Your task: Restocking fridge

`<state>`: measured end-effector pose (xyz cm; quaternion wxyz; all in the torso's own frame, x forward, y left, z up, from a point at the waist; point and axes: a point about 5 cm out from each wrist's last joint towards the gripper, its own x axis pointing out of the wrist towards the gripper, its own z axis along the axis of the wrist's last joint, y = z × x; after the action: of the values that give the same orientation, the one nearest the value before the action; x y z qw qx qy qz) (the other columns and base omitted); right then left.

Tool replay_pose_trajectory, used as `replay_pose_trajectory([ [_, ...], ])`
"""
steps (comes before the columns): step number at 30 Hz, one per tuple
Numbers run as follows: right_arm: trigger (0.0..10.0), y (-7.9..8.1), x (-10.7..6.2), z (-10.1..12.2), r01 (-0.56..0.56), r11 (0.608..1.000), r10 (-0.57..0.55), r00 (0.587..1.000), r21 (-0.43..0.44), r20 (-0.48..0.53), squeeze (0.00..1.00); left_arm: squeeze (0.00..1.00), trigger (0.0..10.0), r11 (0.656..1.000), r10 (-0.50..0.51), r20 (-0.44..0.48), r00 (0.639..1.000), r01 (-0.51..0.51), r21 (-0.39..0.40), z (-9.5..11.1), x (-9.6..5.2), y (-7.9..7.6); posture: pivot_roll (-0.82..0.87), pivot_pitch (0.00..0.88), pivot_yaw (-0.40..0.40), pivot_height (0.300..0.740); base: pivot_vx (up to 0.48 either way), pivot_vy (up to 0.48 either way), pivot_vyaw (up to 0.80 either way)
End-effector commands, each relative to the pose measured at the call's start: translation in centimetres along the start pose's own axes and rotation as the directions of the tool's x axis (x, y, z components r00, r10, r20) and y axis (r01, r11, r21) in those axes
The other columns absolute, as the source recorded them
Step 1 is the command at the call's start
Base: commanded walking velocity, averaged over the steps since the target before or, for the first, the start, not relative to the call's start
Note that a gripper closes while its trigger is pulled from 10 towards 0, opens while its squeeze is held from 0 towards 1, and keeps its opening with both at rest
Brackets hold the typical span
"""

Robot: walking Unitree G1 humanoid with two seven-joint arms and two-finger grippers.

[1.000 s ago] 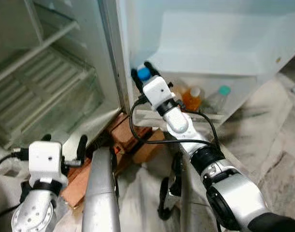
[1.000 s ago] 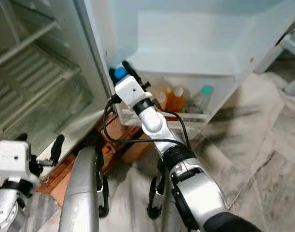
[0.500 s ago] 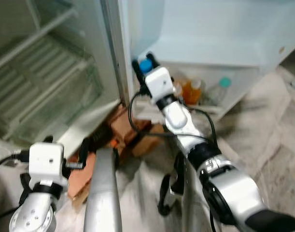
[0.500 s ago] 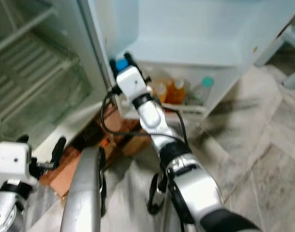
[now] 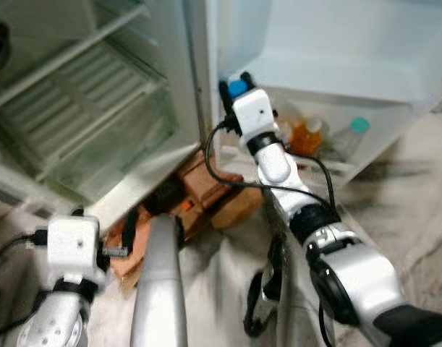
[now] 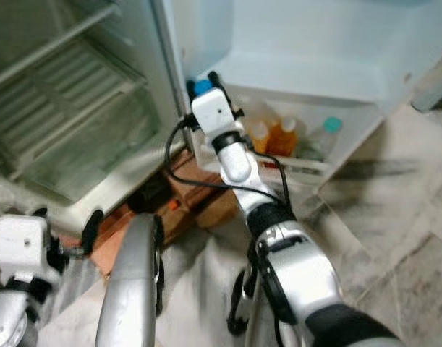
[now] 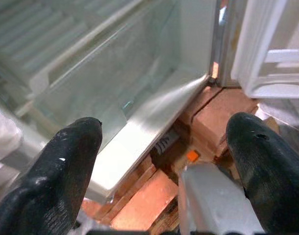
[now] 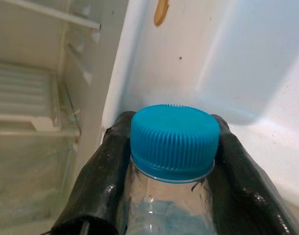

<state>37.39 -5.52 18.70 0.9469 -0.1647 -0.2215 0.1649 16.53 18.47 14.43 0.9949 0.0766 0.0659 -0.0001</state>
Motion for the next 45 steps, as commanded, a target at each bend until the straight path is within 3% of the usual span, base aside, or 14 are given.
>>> replay_pose_trajectory([
  [1,10.0,0.8,-3.9,-5.1,-0.046,0.998,0.055,0.968,0.042,-0.244,0.0,0.0,10.0,1.0,0.004,0.0,1.0,-0.004,0.002,-0.1,0.3,-0.1,0.31,0.366,-0.013,0.557,0.0,0.0,0.0],
  [7,10.0,0.1,-4.4,-3.9,-0.07,0.992,0.083,0.989,0.109,-0.119,0.0,0.0,10.0,1.0,0.013,0.017,1.0,-0.012,-0.018,0.0,1.5,-0.3,0.28,0.32,-0.028,0.557,0.0,0.0,0.0],
  [8,10.0,-0.1,-5.5,-3.3,-0.075,0.985,0.087,0.994,0.153,-0.073,0.0,0.0,10.0,1.0,0.014,0.028,1.0,-0.013,-0.022,-0.1,1.9,-0.2,0.24,0.284,-0.034,0.557,0.0,0.0,0.0],
  [10,10.0,-0.2,-5.9,-3.1,-0.081,0.983,0.092,0.994,0.162,-0.057,0.0,0.0,10.0,1.0,0.015,0.031,0.999,-0.014,-0.023,-0.1,2.0,-0.2,0.24,0.284,-0.034,0.557,0.0,0.0,0.0],
  [14,10.0,0.2,-9.5,-0.8,-0.106,0.962,0.109,0.994,0.251,-0.001,0.0,0.0,10.0,0.999,0.017,0.049,0.999,-0.015,-0.035,-0.4,3.0,-0.3,0.21,0.236,-0.041,0.557,0.0,0.0,0.0],
  [16,10.0,0.6,-10.1,-0.2,-0.08,0.959,0.081,0.997,0.273,0.006,0.0,0.0,10.0,0.999,0.017,0.062,0.998,-0.014,-0.043,-0.2,3.4,-0.5,0.2,0.222,-0.038,0.557,0.0,0.0,0.0],
  [23,10.0,0.6,-8.8,0.5,-0.041,0.964,0.041,0.999,0.261,0.005,0.0,0.0,10.0,0.999,-0.007,0.085,0.996,0.01,-0.044,0.0,4.1,-1.2,0.2,0.218,-0.027,0.557,0.0,0.0,0.0],
  [28,10.0,0.4,-4.6,2.7,-0.074,0.979,0.053,0.992,0.189,0.117,0.0,0.0,10.0,1.0,-0.003,0.088,0.996,0.005,-0.025,0.1,3.8,-0.7,0.23,0.26,-0.025,0.557,0.0,0.0,0.0],
  [29,10.0,0.4,-4.6,2.7,-0.074,0.979,0.053,0.992,0.189,0.117,0.0,0.0,10.0,1.0,-0.003,0.088,0.996,0.005,-0.025,0.1,3.8,-0.7,0.23,0.26,-0.025,0.557,0.0,0.0,0.0],
  [32,10.0,1.2,-2.9,4.0,-0.097,0.992,0.08,0.977,0.076,0.197,0.0,0.0,10.0,1.0,0.003,0.086,0.996,-0.001,-0.017,0.3,3.3,-0.7,0.25,0.296,-0.025,0.557,0.0,0.0,0.0],
  [37,10.0,2.8,-2.1,4.1,-0.146,0.988,0.153,0.958,-0.045,0.243,0.0,0.0,10.0,1.0,0.007,0.069,0.998,-0.006,-0.009,0.4,2.3,-0.6,0.27,0.349,-0.028,0.557,0.0,0.0,0.0],
  [39,10.0,3.3,-2.0,3.4,-0.157,0.986,0.167,0.962,-0.061,0.216,0.0,0.0,10.0,1.0,0.007,0.061,0.998,-0.006,-0.007,0.6,1.7,-0.5,0.29,0.375,-0.031,0.557,0.0,0.0,0.0],
  [40,10.0,4.0,-2.2,2.2,-0.181,0.972,0.207,0.961,-0.149,0.181,0.0,0.0,10.0,1.0,0.011,0.055,0.998,-0.01,-0.007,0.7,1.3,-0.5,0.3,0.395,-0.033,0.557,0.0,0.0,0.0],
  [45,10.0,4.6,-2.7,0.0,-0.222,0.935,0.259,0.96,-0.276,0.108,0.0,0.0,10.0,1.0,0.015,0.046,0.999,-0.015,-0.009,1.1,0.4,-0.5,0.32,0.441,-0.035,0.557,0.0,0.0,0.0],
])
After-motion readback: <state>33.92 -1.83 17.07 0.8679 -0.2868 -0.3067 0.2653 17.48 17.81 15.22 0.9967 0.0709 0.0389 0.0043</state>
